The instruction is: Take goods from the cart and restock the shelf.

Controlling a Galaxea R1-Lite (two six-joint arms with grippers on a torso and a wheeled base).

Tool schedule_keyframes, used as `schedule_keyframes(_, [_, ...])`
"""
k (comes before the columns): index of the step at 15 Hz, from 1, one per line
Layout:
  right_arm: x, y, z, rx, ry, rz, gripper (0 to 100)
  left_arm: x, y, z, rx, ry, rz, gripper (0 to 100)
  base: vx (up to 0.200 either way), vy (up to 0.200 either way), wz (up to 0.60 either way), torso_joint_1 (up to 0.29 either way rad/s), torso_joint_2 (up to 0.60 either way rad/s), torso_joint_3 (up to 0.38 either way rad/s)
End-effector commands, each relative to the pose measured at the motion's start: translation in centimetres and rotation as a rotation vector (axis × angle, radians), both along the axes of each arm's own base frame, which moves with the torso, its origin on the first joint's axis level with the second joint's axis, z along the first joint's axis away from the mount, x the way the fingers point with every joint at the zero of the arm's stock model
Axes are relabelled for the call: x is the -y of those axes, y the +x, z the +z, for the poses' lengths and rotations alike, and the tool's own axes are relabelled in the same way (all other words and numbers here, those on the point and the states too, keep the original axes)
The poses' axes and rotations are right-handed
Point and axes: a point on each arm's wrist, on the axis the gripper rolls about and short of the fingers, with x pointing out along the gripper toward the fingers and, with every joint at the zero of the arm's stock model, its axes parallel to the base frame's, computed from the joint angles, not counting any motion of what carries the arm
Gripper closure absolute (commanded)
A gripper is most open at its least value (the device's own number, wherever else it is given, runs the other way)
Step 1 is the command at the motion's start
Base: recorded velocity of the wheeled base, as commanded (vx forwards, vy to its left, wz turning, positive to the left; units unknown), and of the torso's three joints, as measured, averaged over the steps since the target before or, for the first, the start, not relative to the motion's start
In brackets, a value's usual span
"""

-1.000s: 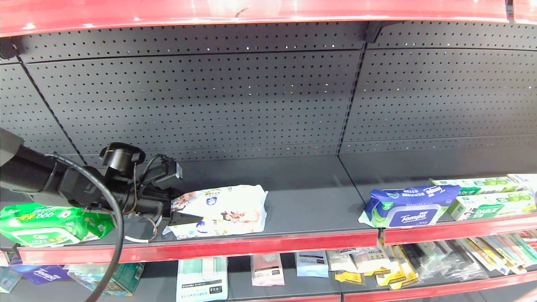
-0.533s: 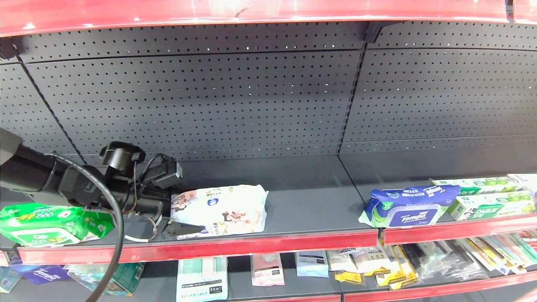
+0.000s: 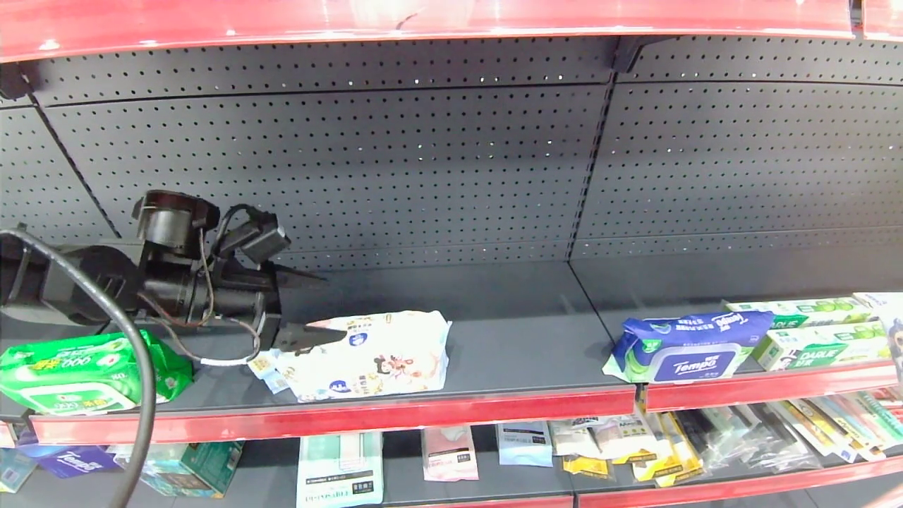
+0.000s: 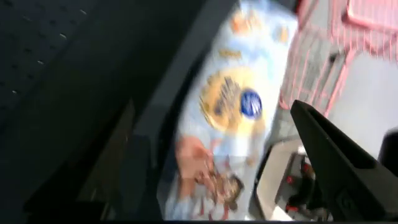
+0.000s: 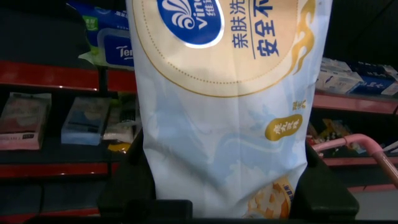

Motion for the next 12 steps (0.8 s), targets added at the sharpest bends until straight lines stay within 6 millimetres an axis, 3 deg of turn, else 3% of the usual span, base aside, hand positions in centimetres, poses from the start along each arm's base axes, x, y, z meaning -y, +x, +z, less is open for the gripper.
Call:
schedule_keyframes(1, [0.0,0.1,0.0,-0.009,0.001,0.002,100,0.4,1.6,1.7,0.114,-0.01,0.101,0,0.0,0.0,0.0,0.0,0.0,0.0])
schedule_keyframes(3, [0.0,0.4,-0.1,-0.029,0.002,0.007,100,0.1,4.1,1.3,0.249,-0.077,0.403,0,0.0,0.0,0.0,0.0,0.0,0.0])
schedule_keyframes(4, [0.1,0.5,-0.1,-0.038,0.003,0.008,100,0.7,4.5,1.5,0.274,-0.143,0.545,0,0.0,0.0,0.0,0.0,0.0,0.0])
schedule_keyframes(5, [0.1,0.8,0.1,-0.051,0.006,0.008,100,2.2,5.3,1.7,0.306,-0.284,0.818,0,0.0,0.0,0.0,0.0,0.0,0.0])
schedule_keyframes(6, [0.1,1.0,0.2,-0.068,0.007,0.008,100,2.8,5.4,2.1,0.348,-0.37,0.985,0,0.0,0.0,0.0,0.0,0.0,0.0])
schedule_keyframes(7, [0.1,1.3,0.6,-0.082,0.009,-0.007,100,2.4,4.4,2.2,0.348,-0.365,1.019,0,0.0,0.0,0.0,0.0,0.0,0.0])
schedule_keyframes(9, [0.2,2.1,1.3,-0.125,0.012,-0.004,100,0.8,-1.9,4.1,0.308,-0.34,1.003,0,0.0,0.0,0.0,0.0,0.0,0.0])
schedule_keyframes(10, [0.2,2.3,1.4,-0.134,0.013,-0.003,100,0.7,-2.8,4.1,0.298,-0.335,0.995,0,0.0,0.0,0.0,0.0,0.0,0.0])
schedule_keyframes(11, [0.3,3.0,1.7,-0.17,0.017,0.005,100,-0.3,-10.1,4.4,0.245,-0.337,0.883,0,0.0,0.0,0.0,0.0,0.0,0.0])
schedule_keyframes(12, [0.3,3.5,1.9,-0.199,0.02,0.017,100,-1.3,-14.1,4.4,0.224,-0.339,0.83,0,0.0,0.0,0.0,0.0,0.0,0.0])
